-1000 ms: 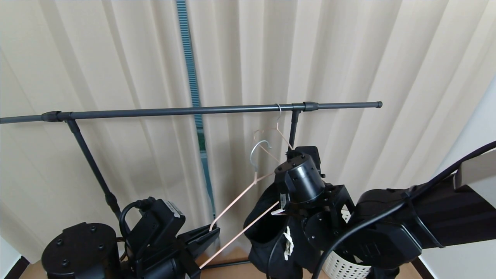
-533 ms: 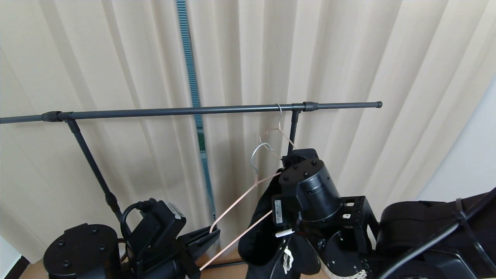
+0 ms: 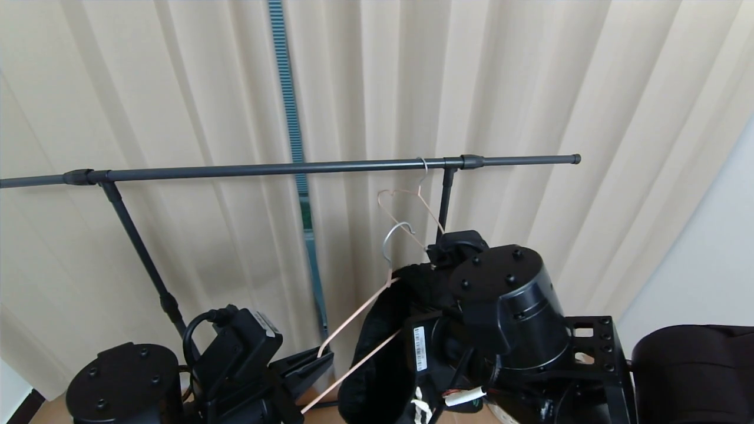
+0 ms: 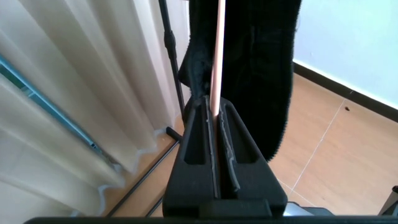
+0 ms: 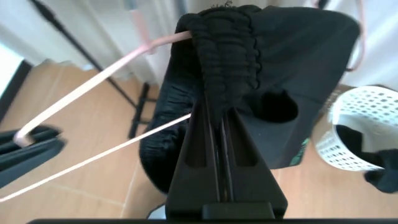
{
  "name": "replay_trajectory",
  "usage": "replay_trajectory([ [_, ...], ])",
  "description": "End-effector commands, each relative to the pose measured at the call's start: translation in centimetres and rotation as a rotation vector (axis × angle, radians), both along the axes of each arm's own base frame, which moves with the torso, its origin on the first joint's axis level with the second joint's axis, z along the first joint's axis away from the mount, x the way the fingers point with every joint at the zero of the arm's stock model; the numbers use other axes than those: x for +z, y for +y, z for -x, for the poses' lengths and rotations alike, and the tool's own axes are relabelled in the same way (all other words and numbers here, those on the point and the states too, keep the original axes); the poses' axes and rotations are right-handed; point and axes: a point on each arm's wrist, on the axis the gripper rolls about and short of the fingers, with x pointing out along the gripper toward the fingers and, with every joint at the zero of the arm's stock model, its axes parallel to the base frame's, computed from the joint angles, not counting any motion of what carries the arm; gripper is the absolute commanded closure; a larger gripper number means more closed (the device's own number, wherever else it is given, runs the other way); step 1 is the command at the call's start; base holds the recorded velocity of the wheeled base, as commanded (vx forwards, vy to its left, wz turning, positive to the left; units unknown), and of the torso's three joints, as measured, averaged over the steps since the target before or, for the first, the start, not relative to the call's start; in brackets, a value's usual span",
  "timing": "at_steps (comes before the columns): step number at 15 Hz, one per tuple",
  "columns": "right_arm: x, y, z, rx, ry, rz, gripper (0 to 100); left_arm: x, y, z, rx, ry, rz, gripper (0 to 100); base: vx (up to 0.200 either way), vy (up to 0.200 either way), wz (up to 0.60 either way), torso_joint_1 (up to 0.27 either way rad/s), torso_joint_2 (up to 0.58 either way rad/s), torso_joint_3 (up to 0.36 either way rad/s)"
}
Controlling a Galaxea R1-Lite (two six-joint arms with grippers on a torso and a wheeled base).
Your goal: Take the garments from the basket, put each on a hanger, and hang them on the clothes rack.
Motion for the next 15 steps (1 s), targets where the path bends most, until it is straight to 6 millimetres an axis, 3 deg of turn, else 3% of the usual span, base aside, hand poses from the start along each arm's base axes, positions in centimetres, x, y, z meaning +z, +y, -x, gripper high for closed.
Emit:
replay_trajectory([
  [1, 0.73, -0.23, 0.8, 0.033, -0.003, -0.025, 100, 0.0, -0.01, 0.02, -0.001, 0.0, 0.0, 100, 0.0, 0.0, 0.0, 0.0, 0.0, 0.0],
  [14, 0.75, -0.3, 1.42, 0.066, -0.025, -0.067, 100, 0.14, 0.16, 0.32, -0.008, -0.081, 0.08, 100, 0.0, 0.0, 0.0, 0.0, 0.0, 0.0],
  [15, 0.71, -0.28, 1.41, 0.066, -0.024, -0.065, 0, 0.12, 0.21, 0.38, -0.008, -0.08, 0.079, 100, 0.0, 0.0, 0.0, 0.0, 0.0, 0.0],
])
